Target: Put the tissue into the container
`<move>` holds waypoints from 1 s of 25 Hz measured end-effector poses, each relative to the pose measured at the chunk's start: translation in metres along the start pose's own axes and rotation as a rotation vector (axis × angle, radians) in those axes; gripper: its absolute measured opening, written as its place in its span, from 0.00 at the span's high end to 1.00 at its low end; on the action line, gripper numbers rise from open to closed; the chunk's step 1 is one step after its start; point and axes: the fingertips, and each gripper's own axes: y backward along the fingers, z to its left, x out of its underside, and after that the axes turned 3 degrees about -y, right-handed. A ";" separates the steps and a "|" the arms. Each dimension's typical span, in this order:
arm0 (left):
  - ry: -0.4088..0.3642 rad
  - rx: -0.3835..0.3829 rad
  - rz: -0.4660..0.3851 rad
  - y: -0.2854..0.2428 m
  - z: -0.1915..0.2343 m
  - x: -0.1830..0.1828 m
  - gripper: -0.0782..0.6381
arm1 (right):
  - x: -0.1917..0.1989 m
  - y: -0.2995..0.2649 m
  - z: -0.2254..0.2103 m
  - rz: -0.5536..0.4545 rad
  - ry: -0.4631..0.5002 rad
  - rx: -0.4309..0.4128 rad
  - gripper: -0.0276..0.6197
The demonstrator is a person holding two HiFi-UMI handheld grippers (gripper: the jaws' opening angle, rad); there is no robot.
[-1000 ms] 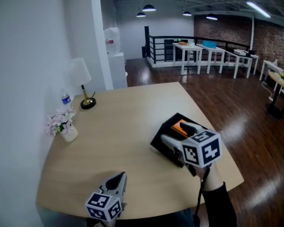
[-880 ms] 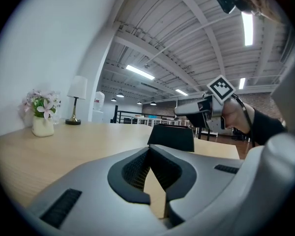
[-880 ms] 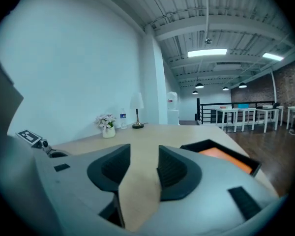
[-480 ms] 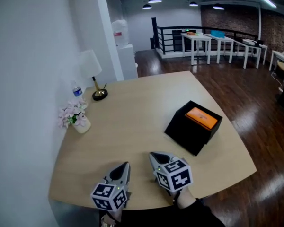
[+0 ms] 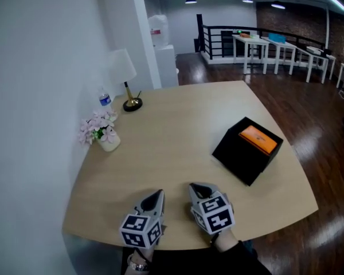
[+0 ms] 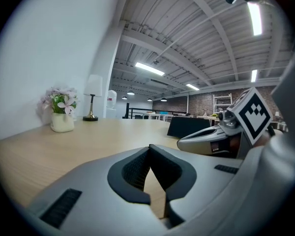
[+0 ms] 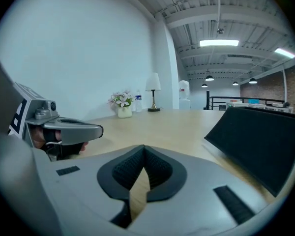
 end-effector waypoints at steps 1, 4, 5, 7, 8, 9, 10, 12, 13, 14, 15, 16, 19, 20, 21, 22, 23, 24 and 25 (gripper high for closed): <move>0.003 -0.002 -0.001 0.000 0.001 0.000 0.89 | 0.000 0.000 0.000 -0.003 -0.002 0.002 0.94; 0.006 -0.007 -0.001 -0.001 0.003 0.000 0.89 | -0.001 0.000 -0.001 -0.005 -0.007 0.008 0.95; 0.008 -0.011 0.001 -0.001 0.004 0.000 0.89 | -0.001 0.000 -0.001 -0.005 -0.007 0.011 0.95; 0.014 -0.027 0.008 -0.001 0.006 0.001 0.89 | -0.001 0.000 -0.003 -0.007 -0.011 0.022 0.95; 0.018 -0.038 0.012 -0.002 0.007 0.002 0.89 | -0.001 0.000 -0.003 -0.009 -0.014 0.028 0.95; 0.023 -0.049 0.017 -0.002 0.009 0.003 0.89 | -0.001 0.001 -0.004 -0.009 -0.017 0.035 0.95; 0.027 -0.059 0.021 -0.002 0.011 0.003 0.89 | -0.001 0.001 -0.005 -0.010 -0.018 0.040 0.95; 0.035 -0.077 0.026 -0.004 0.014 0.004 0.89 | -0.002 0.002 -0.006 -0.013 -0.020 0.048 0.95; 0.038 -0.084 0.027 -0.005 0.015 0.004 0.89 | -0.002 0.002 -0.007 -0.017 -0.022 0.050 0.95; 0.041 -0.089 0.029 -0.007 0.016 0.004 0.89 | -0.003 0.002 -0.008 -0.020 -0.025 0.054 0.95; 0.042 -0.094 0.030 -0.007 0.017 0.003 0.89 | -0.003 0.003 -0.009 -0.024 -0.029 0.058 0.95; 0.043 -0.099 0.031 -0.008 0.018 0.003 0.89 | -0.003 0.003 -0.010 -0.027 -0.035 0.064 0.95; 0.043 -0.108 0.029 -0.006 0.019 0.003 0.89 | -0.002 0.006 -0.013 -0.030 -0.048 0.085 0.95; 0.043 -0.110 0.026 -0.006 0.019 0.003 0.89 | -0.002 0.006 -0.014 -0.031 -0.050 0.092 0.95; 0.043 -0.111 0.024 -0.006 0.019 0.003 0.89 | -0.002 0.007 -0.015 -0.032 -0.052 0.098 0.95; 0.043 -0.111 0.022 -0.006 0.019 0.002 0.89 | -0.002 0.007 -0.015 -0.033 -0.053 0.102 0.95; 0.043 -0.111 0.020 -0.006 0.018 0.002 0.89 | -0.002 0.007 -0.016 -0.035 -0.055 0.104 0.95; 0.042 -0.111 0.019 -0.005 0.018 0.002 0.89 | -0.003 0.008 -0.016 -0.037 -0.056 0.105 0.95; 0.042 -0.112 0.018 -0.005 0.018 0.001 0.89 | -0.003 0.009 -0.016 -0.038 -0.057 0.106 0.95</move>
